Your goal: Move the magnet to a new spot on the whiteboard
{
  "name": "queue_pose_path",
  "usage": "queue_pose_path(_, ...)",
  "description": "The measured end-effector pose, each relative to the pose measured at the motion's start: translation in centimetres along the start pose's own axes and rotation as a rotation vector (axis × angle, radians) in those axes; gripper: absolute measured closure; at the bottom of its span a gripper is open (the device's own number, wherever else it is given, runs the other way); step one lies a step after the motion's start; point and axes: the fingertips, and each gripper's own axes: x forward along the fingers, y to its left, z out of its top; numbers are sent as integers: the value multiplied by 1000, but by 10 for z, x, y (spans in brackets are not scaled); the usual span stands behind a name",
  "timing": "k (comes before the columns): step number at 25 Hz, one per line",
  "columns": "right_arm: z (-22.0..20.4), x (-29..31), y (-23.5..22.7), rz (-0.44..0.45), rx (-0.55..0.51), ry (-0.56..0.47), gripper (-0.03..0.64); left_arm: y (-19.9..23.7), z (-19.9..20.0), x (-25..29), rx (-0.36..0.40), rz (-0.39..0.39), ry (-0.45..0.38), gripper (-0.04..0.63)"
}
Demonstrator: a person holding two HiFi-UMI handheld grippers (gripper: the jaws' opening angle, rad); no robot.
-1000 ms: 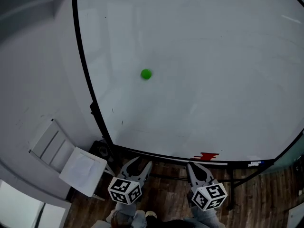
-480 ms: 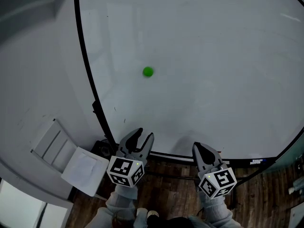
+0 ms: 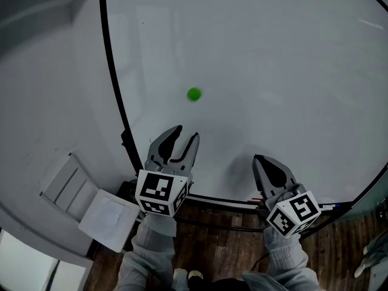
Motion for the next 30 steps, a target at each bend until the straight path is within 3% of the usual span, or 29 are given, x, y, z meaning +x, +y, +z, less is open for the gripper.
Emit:
queue_pose_path(7,29,14,-12,-16,-49,-28,589,12,35,28,74,44,-31,434)
queue_pose_path(18,52,18,-15,-14,-101,-49,589,18,67,52,263,143,-101,434)
queue_pose_path(30,53,12,-14,-19,-109,-58,589,18,59,63,285,145,-47,466)
